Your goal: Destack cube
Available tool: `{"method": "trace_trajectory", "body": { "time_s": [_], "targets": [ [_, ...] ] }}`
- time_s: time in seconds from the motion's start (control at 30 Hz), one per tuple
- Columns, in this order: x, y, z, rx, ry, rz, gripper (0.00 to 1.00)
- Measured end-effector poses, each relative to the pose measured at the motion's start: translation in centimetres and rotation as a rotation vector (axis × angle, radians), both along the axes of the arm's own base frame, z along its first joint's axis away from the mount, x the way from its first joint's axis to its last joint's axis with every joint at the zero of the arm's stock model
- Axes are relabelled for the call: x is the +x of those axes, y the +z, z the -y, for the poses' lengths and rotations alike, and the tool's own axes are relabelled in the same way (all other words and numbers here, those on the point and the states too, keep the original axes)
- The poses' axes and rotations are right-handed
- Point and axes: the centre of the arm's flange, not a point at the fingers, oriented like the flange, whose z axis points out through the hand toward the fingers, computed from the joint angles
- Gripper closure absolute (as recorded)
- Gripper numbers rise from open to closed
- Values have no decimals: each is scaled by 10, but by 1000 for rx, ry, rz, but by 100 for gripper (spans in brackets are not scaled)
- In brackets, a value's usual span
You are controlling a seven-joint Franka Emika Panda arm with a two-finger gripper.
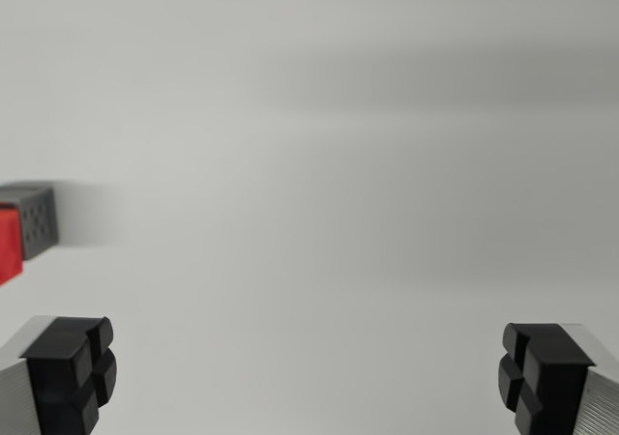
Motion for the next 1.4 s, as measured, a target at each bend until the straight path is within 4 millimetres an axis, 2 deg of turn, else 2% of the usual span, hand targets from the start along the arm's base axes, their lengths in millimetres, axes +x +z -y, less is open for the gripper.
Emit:
{"method": "trace_trajectory", "body": {
  "time_s": [0.73, 1.4],
  "targets": [
    [-1, -2, -4, 1, 0, -4, 0],
    [-5, -16, -32, 2, 0, -12, 0]
  ]
}}
